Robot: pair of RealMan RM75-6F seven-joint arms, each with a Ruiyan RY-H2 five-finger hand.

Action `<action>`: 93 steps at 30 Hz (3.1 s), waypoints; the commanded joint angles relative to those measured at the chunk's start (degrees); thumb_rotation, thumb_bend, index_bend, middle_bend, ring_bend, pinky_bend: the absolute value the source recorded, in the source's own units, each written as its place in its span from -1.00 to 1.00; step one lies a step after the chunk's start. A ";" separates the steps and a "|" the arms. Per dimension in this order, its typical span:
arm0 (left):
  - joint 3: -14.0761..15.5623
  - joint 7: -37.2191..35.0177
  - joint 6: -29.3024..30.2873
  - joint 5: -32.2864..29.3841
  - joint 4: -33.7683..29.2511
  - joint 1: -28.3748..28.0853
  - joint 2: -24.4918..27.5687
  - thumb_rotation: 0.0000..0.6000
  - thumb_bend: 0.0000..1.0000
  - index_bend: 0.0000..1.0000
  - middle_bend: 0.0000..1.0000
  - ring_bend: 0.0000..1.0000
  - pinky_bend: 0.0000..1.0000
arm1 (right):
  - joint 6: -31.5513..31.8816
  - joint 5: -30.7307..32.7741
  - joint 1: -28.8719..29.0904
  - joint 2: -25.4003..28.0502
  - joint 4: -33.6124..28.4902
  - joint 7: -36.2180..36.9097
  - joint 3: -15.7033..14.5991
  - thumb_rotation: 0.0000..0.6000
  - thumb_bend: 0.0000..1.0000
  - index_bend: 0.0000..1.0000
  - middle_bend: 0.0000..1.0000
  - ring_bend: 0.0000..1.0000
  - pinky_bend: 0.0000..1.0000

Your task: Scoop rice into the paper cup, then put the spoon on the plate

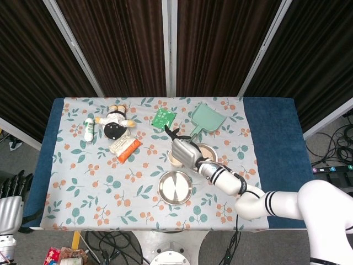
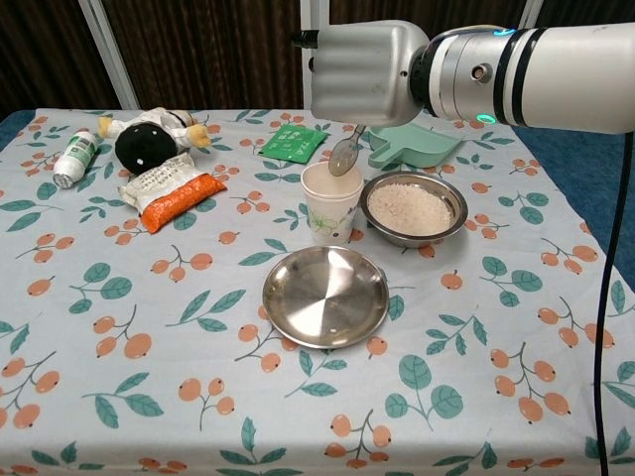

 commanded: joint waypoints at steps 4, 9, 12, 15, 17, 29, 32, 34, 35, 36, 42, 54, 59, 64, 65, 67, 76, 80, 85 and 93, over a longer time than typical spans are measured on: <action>-0.14 0.34 0.05 0.03 -0.38 -0.08 0.17 1.00 -0.92 -0.72 -0.83 -0.97 -1.00 | 1.45 -0.40 -1.50 0.48 -0.52 2.88 0.80 1.00 -0.24 0.38 0.28 -0.42 -1.00; -0.14 0.59 -0.08 0.03 -0.69 -0.14 0.36 1.00 -0.92 -0.72 -0.83 -0.97 -1.00 | 1.75 0.04 -2.74 -0.55 0.02 3.39 0.39 1.00 -0.24 0.38 0.28 -0.42 -1.00; -0.15 0.79 -0.03 -0.05 -0.83 -0.08 0.36 1.00 -0.92 -0.72 -0.83 -0.97 -1.00 | 1.99 -1.14 -3.59 -1.02 0.58 6.08 0.60 1.00 -0.24 0.38 0.28 -0.42 -1.00; -0.16 0.91 -0.10 -0.01 -0.98 -0.14 0.47 1.00 -0.92 -0.72 -0.83 -0.97 -1.00 | 2.91 -2.02 -5.01 -1.51 1.09 9.90 1.27 1.00 -0.24 0.39 0.28 -0.42 -1.00; -0.21 1.02 0.03 0.06 -1.05 -0.13 0.58 1.00 -0.92 -0.72 -0.83 -0.97 -1.00 | 3.89 -2.84 -6.07 -1.55 1.10 12.40 1.71 1.00 -0.24 0.38 0.28 -0.42 -1.00; -0.24 1.46 0.22 0.07 -1.67 -0.03 0.90 1.00 -0.92 -0.72 -0.83 -0.97 -1.00 | 9.17 -9.58 -14.55 1.89 -7.39 34.13 2.90 1.00 -0.25 0.38 0.28 -0.42 -1.00; -0.30 1.58 0.24 0.15 -1.83 -0.11 0.97 1.00 -0.92 -0.72 -0.83 -0.97 -1.00 | 9.37 -11.37 -16.14 0.68 -8.59 37.67 2.37 1.00 -0.26 0.38 0.28 -0.42 -1.00; -0.29 1.68 0.26 0.21 -1.94 -0.13 0.97 1.00 -0.92 -0.72 -0.83 -0.97 -1.00 | 9.12 -12.26 -16.79 -0.70 -8.53 38.86 1.99 1.00 -0.26 0.38 0.28 -0.42 -1.00; -0.27 1.71 0.29 0.30 -2.01 -0.14 0.97 1.00 -0.92 -0.72 -0.83 -0.97 -1.00 | 8.90 -12.66 -17.13 -1.90 -8.08 39.34 1.86 1.00 -0.27 0.38 0.28 -0.42 -1.00; -0.26 1.74 0.33 0.36 -2.06 -0.14 0.98 1.00 -0.92 -0.72 -0.83 -0.97 -1.00 | 8.66 -12.87 -17.34 -2.87 -7.63 39.58 1.78 1.00 -0.27 0.38 0.28 -0.42 -1.00; -0.17 1.45 0.90 0.31 -2.12 0.30 1.10 1.00 -0.92 -0.72 -0.83 -0.97 -1.00 | 7.67 -13.95 -18.35 -8.69 -3.78 39.19 1.84 1.00 -0.28 0.35 0.25 -0.44 -1.00; 0.16 0.37 1.10 0.36 -1.01 0.82 0.40 1.00 -0.92 -0.72 -0.83 -0.97 -1.00 | 5.50 -12.49 -20.83 -14.12 2.35 36.72 1.80 1.00 -0.30 0.10 0.05 -0.58 -1.00; 0.21 0.21 1.15 0.36 -0.86 0.96 0.36 1.00 -0.92 -0.72 -0.83 -0.97 -1.00 | 5.07 -12.93 -21.48 -14.81 2.89 37.07 2.14 1.00 -0.35 -0.34 -0.22 -0.75 -1.00; 0.20 0.29 1.22 0.45 -0.87 1.00 0.38 1.00 -0.92 -0.72 -0.83 -0.97 -1.00 | 6.20 -14.81 -22.30 -13.93 1.70 37.64 2.35 1.00 -0.35 -0.49 -0.33 -0.81 -1.00; 0.18 0.36 1.21 0.54 -0.88 0.94 0.38 1.00 -0.92 -0.72 -0.83 -0.97 -1.00 | 6.62 -15.24 -22.54 -13.44 1.11 37.82 2.52 1.00 -0.35 -0.49 -0.34 -0.81 -1.00; 0.11 0.46 1.22 0.67 -0.94 0.83 0.42 1.00 -0.92 -0.72 -0.83 -0.97 -1.00 | 7.64 -16.14 -22.96 -12.42 -0.11 38.18 2.84 1.00 -0.35 -0.50 -0.35 -0.81 -1.00; -0.27 0.66 0.70 0.78 -1.19 0.21 0.61 1.00 -0.92 -0.72 -0.83 -0.97 -1.00 | 17.55 -19.76 -29.34 -0.05 -10.48 42.92 3.47 1.00 -0.35 -0.53 -0.42 -0.79 -1.00; -0.48 0.64 0.26 0.91 -1.06 -0.30 0.35 1.00 -0.92 -0.72 -0.83 -0.97 -1.00 | 23.61 -19.12 -35.68 7.33 -14.17 47.81 1.89 1.00 -0.35 -0.71 -0.56 -0.83 -0.92; -0.71 0.83 -0.45 0.82 -1.07 -0.92 0.07 1.00 -0.92 -0.72 -0.83 -0.97 -1.00 | 33.47 -20.18 -45.43 13.27 -14.08 56.27 -1.09 1.00 -0.35 -0.95 -0.76 -1.00 -1.00; -1.15 2.43 -1.02 1.07 -2.14 -2.00 -0.31 1.00 -0.92 -0.72 -0.83 -0.97 -1.00 | 42.04 -21.47 -57.50 17.56 -11.94 68.89 -5.11 1.00 -0.35 -1.00 -0.82 -1.00 -1.00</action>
